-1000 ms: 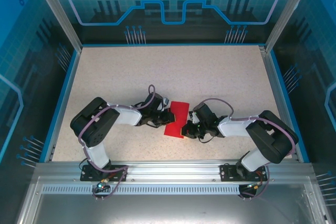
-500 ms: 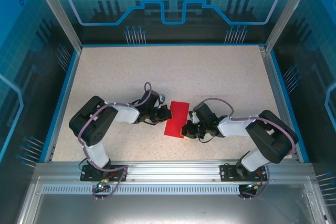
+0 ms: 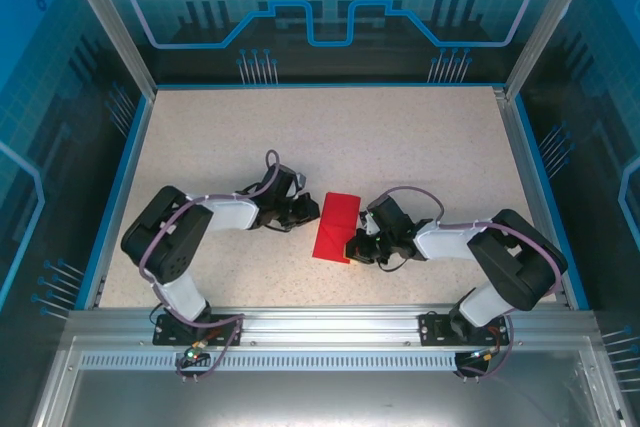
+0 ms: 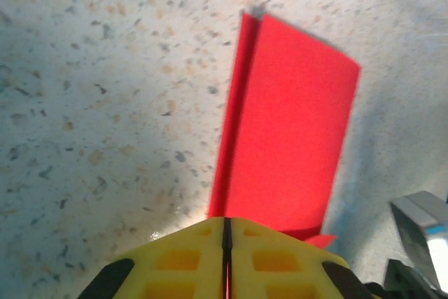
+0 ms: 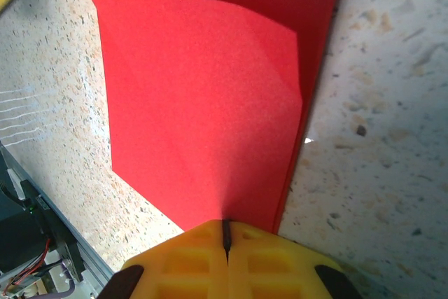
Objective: Fold a paper plane with a square sheet of paper (pick it up from the middle)
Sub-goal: Fold the triangle a second time at the center of the table.
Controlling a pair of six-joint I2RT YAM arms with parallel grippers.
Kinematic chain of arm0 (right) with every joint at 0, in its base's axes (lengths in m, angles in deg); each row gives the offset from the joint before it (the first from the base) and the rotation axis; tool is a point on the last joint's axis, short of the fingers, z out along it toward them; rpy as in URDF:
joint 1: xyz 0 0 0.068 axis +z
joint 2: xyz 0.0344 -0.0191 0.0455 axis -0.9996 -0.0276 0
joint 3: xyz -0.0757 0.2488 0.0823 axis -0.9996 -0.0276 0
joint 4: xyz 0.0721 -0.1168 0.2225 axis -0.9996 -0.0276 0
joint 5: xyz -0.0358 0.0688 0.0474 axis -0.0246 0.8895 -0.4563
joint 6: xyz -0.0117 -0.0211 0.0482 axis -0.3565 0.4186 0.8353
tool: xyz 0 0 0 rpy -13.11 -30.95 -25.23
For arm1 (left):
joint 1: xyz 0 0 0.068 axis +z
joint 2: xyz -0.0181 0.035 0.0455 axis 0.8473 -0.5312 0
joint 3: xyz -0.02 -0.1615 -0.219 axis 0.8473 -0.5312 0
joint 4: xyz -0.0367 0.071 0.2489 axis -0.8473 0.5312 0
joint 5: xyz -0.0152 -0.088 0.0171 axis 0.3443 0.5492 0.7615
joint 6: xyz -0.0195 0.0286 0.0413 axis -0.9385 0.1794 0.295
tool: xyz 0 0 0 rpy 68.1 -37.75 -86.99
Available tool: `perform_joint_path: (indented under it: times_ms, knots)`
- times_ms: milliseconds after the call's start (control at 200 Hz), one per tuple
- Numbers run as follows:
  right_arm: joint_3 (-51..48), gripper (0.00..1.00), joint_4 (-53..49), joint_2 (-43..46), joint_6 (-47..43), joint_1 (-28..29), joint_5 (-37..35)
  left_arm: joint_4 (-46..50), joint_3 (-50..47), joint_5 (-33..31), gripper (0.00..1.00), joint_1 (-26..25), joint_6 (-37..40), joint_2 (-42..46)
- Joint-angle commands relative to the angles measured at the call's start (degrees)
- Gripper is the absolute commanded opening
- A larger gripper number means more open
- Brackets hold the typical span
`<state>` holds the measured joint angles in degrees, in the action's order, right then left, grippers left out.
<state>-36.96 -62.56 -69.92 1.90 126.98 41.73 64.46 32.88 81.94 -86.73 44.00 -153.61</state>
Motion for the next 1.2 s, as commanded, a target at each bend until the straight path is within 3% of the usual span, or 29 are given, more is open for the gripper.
perform_joint_path:
  times_ms: [0,185,460,945,1195]
  knots:
    - [-0.8,0.02,-6.2,-2.2,-0.7,-0.4,-2.4,1.8,0.3,0.8,0.11,-0.2,0.9,4.8]
    - [-0.8,0.02,-6.1,-2.2,-0.6,-0.4,-2.5,1.9,0.5,5.5,0.11,-2.9,1.1,5.4]
    - [-0.5,0.03,-6.0,-1.7,-0.6,-0.4,-2.3,-1.3,0.4,8.0,0.10,-4.8,0.3,-1.2]
    - [3.6,0.07,-5.5,4.5,-2.3,-0.1,-1.5,1.6,0.6,4.2,0.07,-4.8,0.6,-7.4]
    - [10.2,0.07,-5.5,-1.5,-2.7,0.3,-0.1,1.8,0.8,4.4,0.07,-4.8,0.5,-7.1]
